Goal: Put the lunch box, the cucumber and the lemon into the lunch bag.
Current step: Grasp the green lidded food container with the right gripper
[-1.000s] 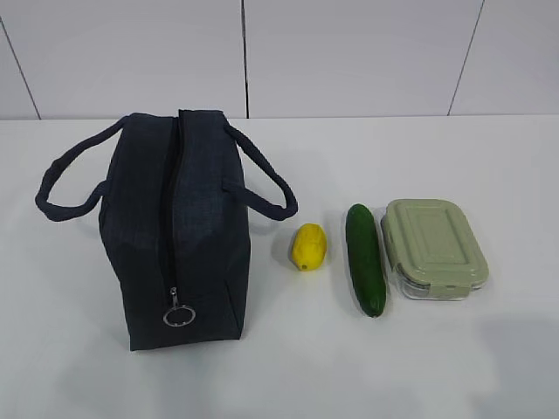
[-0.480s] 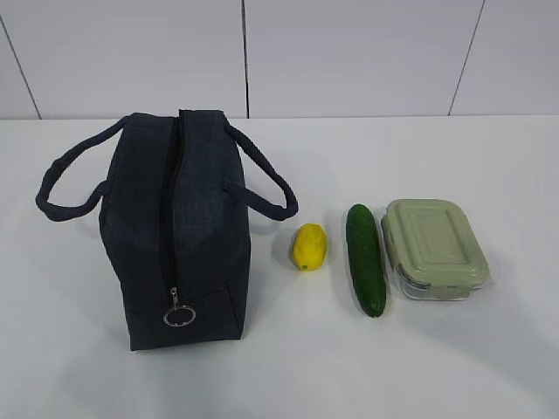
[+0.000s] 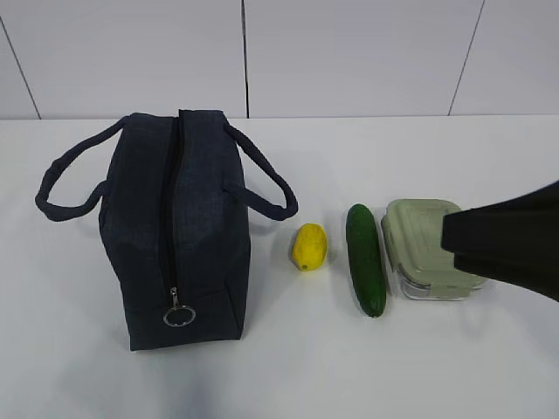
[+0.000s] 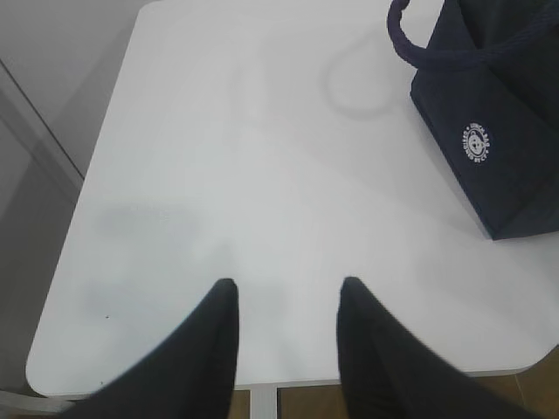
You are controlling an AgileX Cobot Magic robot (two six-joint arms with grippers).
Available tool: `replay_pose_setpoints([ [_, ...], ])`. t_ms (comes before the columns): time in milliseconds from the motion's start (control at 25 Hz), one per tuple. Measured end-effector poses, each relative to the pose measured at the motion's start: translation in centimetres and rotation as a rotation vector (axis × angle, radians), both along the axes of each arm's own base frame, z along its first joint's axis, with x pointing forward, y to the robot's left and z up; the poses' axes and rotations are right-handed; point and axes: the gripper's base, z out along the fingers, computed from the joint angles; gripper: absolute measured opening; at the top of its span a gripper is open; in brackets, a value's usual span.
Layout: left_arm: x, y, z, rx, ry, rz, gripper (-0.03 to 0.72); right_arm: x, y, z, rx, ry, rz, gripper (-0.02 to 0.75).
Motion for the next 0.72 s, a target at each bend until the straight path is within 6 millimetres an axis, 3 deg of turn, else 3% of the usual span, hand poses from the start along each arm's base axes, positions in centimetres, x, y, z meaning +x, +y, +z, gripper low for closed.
replay_pose_setpoints([
  [320,0.0,0.0,0.0,0.0,0.0,0.0,0.262,6.9,0.6,-1.5,0.061,0.122,0.137,0.315],
  [480,0.0,0.0,0.0,0.0,0.0,0.0,0.261,9.0,0.3,-1.6,-0.003,0.121,0.165,0.315],
  [600,0.0,0.0,0.0,0.0,0.0,0.0,0.257,9.8,-0.9,-1.7,-0.069,0.13,0.156,0.315],
  [720,0.0,0.0,0.0,0.0,0.0,0.0,0.256,10.4,-3.4,-1.6,-0.144,0.14,0.095,0.315],
])
